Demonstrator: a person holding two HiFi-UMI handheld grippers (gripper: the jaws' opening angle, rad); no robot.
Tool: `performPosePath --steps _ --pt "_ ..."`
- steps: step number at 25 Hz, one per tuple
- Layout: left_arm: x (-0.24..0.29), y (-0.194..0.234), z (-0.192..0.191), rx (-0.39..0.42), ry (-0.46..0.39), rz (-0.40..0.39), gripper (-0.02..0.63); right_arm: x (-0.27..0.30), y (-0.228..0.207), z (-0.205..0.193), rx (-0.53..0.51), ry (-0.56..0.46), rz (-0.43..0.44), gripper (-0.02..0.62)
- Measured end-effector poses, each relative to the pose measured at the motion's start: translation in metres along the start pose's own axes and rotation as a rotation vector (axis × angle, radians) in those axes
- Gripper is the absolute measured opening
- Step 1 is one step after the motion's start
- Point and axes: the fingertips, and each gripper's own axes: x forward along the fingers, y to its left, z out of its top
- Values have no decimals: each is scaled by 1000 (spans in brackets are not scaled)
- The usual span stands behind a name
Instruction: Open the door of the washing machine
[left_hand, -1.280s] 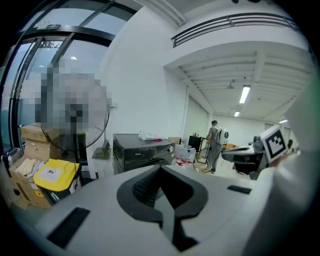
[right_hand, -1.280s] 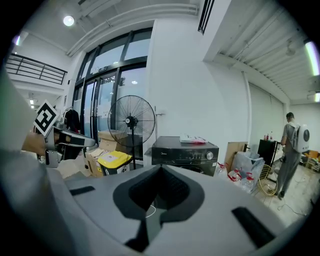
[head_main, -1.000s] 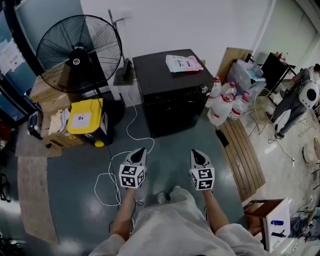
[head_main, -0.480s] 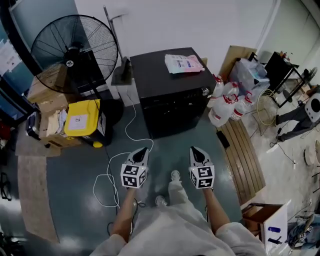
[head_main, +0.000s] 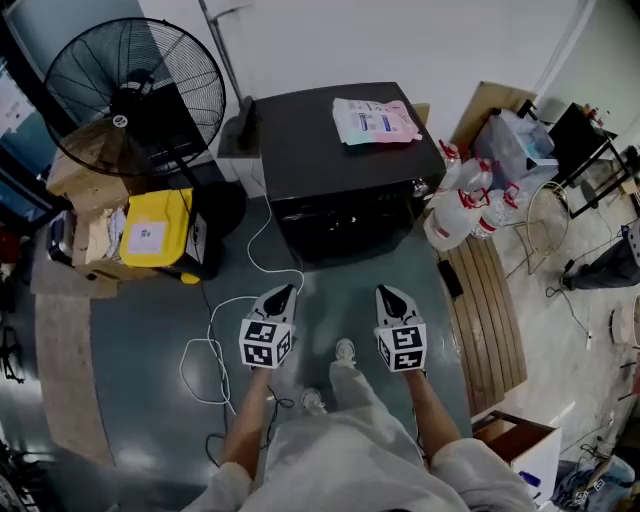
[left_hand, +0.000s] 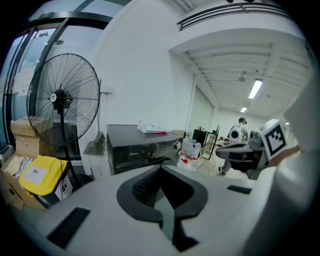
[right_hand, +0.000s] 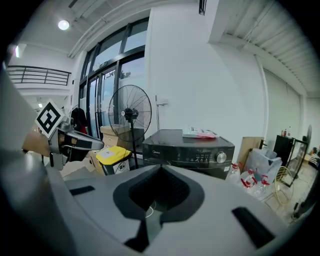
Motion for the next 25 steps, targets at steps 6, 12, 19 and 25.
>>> performPosePath --steps 6,12,19,25 --pt "46 20 2 -9 29 28 8 53 -27 6 -15 9 42 -2" --pt "87 36 -11 -35 77 51 8 97 -48 -1 2 26 74 -2" --pt "134 47 -34 -66 129 69 8 136 -69 -30 17 65 108 -2" --pt "167 54 -48 -80 145 80 8 163 -82 -52 28 81 127 -2"
